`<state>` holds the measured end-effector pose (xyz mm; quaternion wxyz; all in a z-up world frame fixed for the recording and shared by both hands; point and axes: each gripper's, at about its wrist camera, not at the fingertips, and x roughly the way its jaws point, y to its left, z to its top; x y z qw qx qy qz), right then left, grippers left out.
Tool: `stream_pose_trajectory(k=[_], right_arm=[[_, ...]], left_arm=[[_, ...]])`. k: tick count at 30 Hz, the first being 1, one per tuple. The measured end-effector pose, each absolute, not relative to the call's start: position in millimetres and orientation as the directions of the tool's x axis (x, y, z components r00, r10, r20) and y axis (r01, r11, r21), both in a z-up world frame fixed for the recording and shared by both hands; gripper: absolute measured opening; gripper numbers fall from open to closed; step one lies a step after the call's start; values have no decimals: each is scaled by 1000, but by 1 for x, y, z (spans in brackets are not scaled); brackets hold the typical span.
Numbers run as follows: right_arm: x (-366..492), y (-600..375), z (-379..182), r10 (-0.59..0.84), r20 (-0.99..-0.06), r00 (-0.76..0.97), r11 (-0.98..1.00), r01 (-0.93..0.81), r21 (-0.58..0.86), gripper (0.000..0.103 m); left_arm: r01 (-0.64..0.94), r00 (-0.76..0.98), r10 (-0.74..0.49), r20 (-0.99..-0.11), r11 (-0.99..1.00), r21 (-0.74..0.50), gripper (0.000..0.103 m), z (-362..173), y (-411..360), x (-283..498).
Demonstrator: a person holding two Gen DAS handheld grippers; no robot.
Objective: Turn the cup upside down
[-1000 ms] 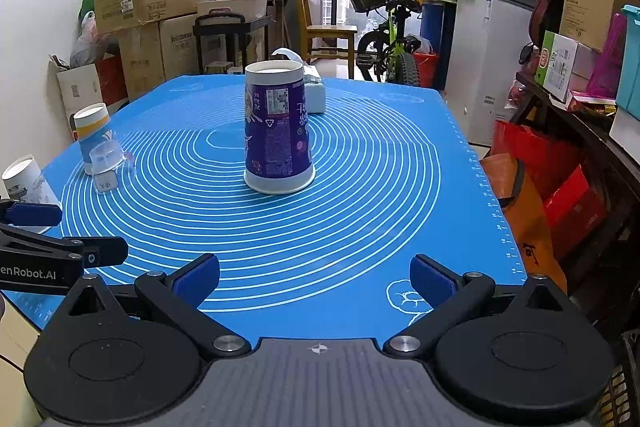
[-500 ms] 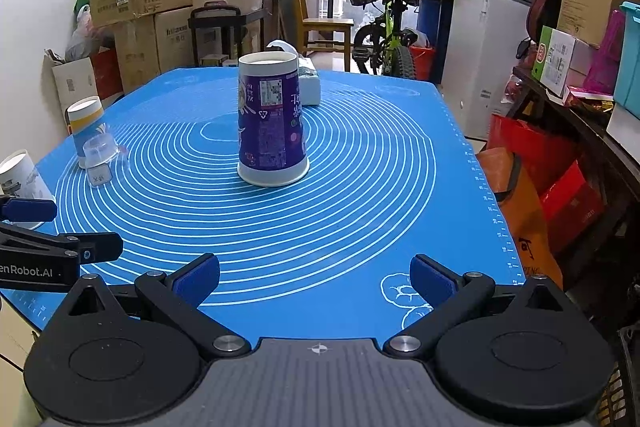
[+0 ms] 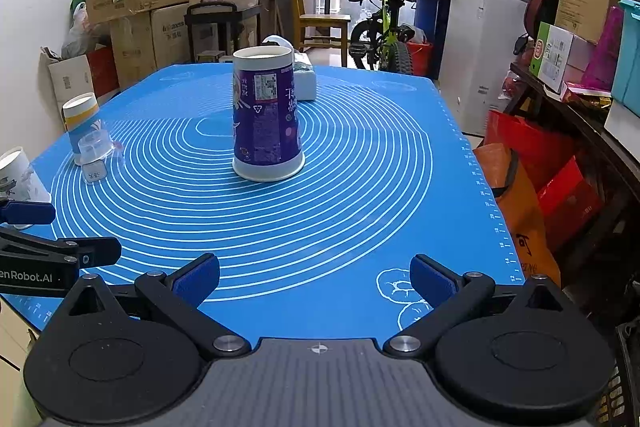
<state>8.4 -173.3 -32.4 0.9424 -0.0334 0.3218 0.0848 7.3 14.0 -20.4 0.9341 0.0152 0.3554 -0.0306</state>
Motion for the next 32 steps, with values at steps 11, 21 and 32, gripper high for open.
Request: stream_pose_trajectory(k=[11,21,32], right_arm=[[8,-175,-34,132,-610,781,985,-174,-9,101],[8,-174,-35,131,-612,780,984,-176,-13,101],[8,-173,-34,130,-615,778,984,-178,-17,101]], left_arm=[[64,737,-43,-675,998,6,94,-23,14,9],[64,732,-47,-680,998,0,94,-23,15,10],[63,728,-52,-684,998,-9,94,-24,16,10]])
